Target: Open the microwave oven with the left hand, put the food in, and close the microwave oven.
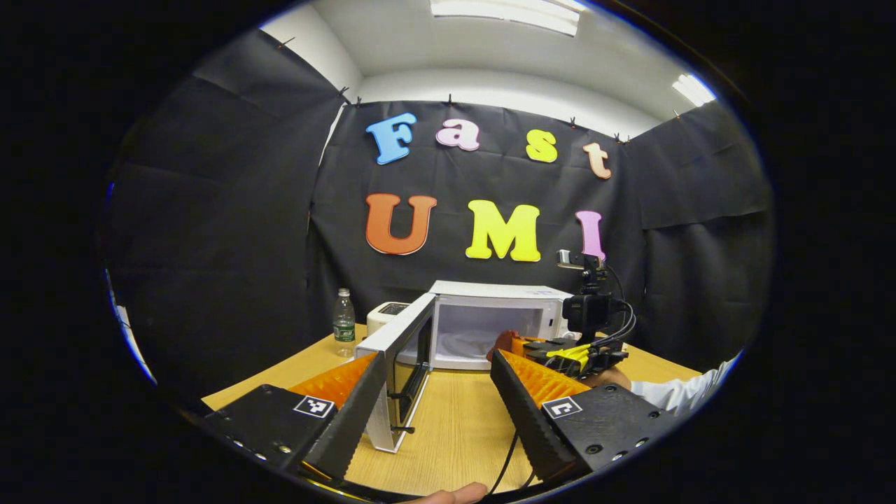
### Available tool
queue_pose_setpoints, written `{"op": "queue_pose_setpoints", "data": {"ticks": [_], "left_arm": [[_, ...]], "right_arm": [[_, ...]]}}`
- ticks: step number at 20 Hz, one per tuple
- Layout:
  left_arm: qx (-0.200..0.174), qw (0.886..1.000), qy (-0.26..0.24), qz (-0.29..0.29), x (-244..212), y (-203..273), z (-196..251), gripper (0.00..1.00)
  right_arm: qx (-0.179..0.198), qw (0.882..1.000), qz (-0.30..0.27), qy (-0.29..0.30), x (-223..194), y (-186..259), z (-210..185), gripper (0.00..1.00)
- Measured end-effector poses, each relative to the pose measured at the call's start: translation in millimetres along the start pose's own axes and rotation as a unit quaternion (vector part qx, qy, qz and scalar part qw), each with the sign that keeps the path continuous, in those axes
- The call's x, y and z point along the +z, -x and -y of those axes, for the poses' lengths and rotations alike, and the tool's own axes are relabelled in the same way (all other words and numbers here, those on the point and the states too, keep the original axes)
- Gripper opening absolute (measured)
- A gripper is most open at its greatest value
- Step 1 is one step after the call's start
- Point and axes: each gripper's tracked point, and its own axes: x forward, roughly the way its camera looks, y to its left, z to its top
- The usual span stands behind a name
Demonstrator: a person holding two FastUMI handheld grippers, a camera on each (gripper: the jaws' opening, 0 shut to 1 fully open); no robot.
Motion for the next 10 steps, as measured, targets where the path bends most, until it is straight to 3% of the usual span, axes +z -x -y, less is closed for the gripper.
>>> {"op": "queue_pose_setpoints", "data": {"ticks": [5, 10], "left_arm": [[0.011, 1.0, 0.006, 0.006, -2.6, -12.4, -15.4, 0.92], [0.008, 1.0, 0.019, 0.024, -1.8, -17.6, -24.1, 0.92]], "right_arm": [[-0.032, 0.988, 0.069, -0.133, 20.5, -63.2, -2.9, 0.09], [-0.086, 0.966, 0.076, -0.232, 18.7, -121.8, 11.6, 0.1]]}}
